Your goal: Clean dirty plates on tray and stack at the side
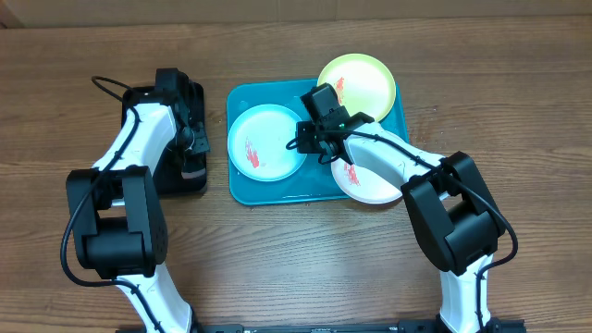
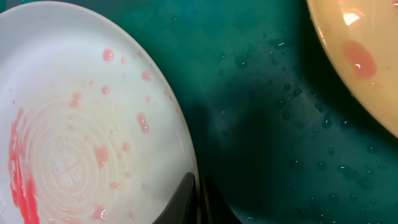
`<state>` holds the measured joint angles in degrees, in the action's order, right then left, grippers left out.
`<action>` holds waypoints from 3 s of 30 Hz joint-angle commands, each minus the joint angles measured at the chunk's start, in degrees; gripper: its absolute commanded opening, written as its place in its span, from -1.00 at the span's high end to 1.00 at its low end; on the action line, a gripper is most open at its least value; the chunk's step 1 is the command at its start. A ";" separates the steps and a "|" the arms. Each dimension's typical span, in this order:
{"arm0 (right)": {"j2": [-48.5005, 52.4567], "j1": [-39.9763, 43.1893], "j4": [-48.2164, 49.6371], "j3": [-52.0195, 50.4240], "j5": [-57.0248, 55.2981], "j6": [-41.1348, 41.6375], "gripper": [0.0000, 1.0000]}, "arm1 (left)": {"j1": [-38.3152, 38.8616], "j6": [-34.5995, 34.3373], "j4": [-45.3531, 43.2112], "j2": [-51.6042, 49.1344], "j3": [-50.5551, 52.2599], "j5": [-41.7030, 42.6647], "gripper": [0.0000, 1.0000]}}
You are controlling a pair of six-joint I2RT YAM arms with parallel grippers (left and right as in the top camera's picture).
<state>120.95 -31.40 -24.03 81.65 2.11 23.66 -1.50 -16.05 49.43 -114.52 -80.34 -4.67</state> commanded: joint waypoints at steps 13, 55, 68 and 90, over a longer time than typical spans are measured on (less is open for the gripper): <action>-0.35 0.31 0.39 -0.31 0.52 1.29 0.93 | 0.31 0.79 2.69 2.19 -2.14 1.09 0.92; -0.35 6.36 -1.29 -0.31 11.89 4.90 0.93 | 19.21 -3.58 7.80 -11.19 -16.39 8.17 0.92; -0.35 6.36 -1.53 -0.31 11.47 4.87 0.92 | 19.61 1.14 4.39 -11.19 -16.39 20.11 0.92; -0.35 5.92 -3.10 -0.31 14.34 4.90 0.93 | 21.40 4.28 6.25 -11.19 -17.07 1.70 0.92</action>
<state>120.95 -25.52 -27.05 81.21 13.74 28.56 18.85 -21.12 57.56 -125.10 -97.10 -10.66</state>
